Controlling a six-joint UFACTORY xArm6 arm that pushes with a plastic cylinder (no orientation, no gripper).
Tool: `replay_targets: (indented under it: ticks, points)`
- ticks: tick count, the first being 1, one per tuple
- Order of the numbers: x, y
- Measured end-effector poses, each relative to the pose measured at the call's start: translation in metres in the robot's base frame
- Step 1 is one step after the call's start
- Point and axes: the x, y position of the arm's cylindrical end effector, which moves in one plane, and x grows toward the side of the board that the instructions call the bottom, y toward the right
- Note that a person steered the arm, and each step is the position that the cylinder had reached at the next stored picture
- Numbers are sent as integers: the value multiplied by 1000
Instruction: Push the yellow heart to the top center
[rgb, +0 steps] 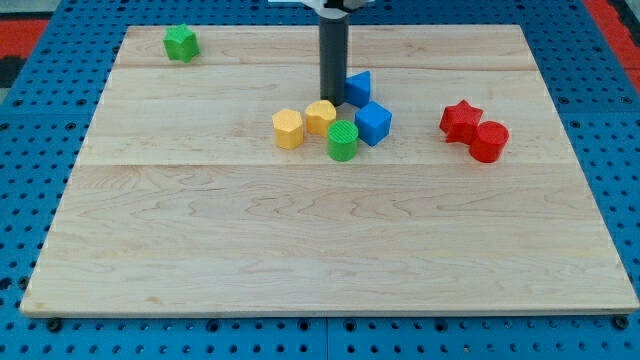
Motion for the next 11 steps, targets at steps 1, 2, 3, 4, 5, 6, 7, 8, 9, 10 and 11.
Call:
replay_targets:
  ticks: [1,2,3,4,5,6,7,8,9,10,11]
  points:
    - [27,11]
    - [74,14]
    - [85,-25]
    - [41,-13]
    - [-14,-16]
    - [-55,-45]
    - [-54,-50]
    - [-45,-26]
    - [-81,-23]
    - [-76,-25]
    - [-68,-29]
